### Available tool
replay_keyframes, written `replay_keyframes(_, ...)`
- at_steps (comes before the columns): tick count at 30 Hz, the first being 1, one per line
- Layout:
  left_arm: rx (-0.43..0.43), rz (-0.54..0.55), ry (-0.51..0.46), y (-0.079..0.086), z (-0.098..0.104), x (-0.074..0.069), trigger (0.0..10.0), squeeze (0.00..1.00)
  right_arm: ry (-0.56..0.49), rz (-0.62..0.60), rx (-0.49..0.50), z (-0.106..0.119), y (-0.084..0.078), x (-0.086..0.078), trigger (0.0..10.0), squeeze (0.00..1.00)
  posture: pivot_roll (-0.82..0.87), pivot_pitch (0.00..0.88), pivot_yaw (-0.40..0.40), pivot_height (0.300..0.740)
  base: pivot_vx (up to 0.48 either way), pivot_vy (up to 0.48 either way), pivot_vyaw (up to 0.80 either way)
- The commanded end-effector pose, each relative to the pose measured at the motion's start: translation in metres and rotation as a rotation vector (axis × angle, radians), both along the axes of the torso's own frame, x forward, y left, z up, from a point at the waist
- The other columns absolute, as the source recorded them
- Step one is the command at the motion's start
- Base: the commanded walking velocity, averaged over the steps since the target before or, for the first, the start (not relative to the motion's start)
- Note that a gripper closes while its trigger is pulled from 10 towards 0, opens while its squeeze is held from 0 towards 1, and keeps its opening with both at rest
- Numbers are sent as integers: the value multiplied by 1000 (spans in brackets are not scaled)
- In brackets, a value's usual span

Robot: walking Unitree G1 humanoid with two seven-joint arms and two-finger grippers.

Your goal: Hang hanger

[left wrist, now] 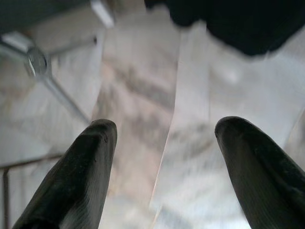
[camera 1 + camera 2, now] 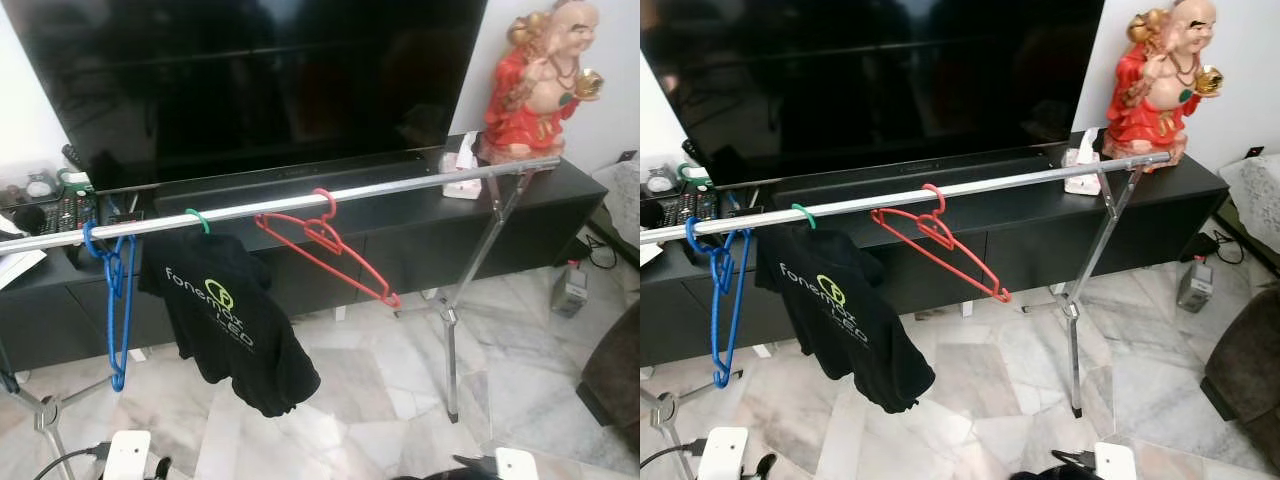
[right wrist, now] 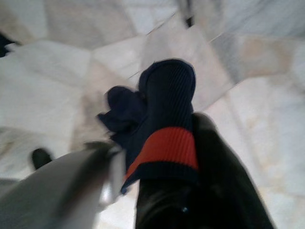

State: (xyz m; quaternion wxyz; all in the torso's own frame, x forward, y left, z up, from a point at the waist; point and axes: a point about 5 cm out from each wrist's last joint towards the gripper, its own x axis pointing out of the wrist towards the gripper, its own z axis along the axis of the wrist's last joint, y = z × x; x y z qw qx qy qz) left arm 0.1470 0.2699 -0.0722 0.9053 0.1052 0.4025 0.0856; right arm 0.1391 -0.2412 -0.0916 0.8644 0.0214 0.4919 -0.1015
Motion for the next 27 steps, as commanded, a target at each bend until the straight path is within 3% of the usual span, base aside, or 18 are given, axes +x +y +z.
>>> replay_keyframes(1, -1, 27, 121, -1, -12, -24, 10000, 0, 1, 10, -1, 0, 1, 1, 10000, 0, -6, 0, -4, 740, 0, 0, 0)
replay_keyframes(6, -17, 74, 158, -7, -18, -32, 10000, 0, 3, 24, -6, 0, 0, 1, 10000, 0, -11, 0, -7, 740, 0, 0, 0)
replay_keyframes(19, -33, 55, 156, -17, -18, -22, 10000, 0, -6, 4, -31, 1, -3, 1, 10000, 0, -14, 0, -7, 740, 0, 0, 0)
replay_keyframes(27, -32, 56, 173, -16, -19, -24, 10000, 0, -15, 3, -39, 1, -3, 1, 10000, 0, -13, 0, -7, 740, 0, -292, 0)
